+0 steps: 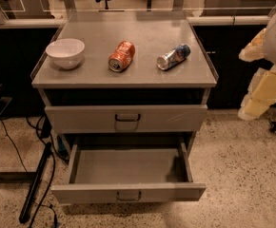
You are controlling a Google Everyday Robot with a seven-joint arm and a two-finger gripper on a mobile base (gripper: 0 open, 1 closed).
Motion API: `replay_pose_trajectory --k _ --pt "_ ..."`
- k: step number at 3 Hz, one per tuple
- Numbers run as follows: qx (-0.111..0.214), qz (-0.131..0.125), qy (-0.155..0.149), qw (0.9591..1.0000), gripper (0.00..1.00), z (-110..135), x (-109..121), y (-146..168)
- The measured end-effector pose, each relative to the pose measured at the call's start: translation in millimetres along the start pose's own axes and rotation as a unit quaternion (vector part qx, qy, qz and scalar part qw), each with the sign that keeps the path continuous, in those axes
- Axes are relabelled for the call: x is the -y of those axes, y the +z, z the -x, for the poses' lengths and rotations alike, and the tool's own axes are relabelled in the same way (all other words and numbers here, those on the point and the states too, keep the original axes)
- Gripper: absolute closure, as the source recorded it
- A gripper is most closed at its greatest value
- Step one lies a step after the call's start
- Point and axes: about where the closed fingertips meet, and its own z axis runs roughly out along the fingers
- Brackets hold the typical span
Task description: Close middle drawer
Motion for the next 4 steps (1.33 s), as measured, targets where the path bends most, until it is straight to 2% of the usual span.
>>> replay_pose_trajectory --k 3,4 --pt "0.0 0.0 0.0 1.0 0.96 0.0 0.0 0.0" --pt "0.0 0.0 0.0 1.0 1.0 0.0 0.0 0.0"
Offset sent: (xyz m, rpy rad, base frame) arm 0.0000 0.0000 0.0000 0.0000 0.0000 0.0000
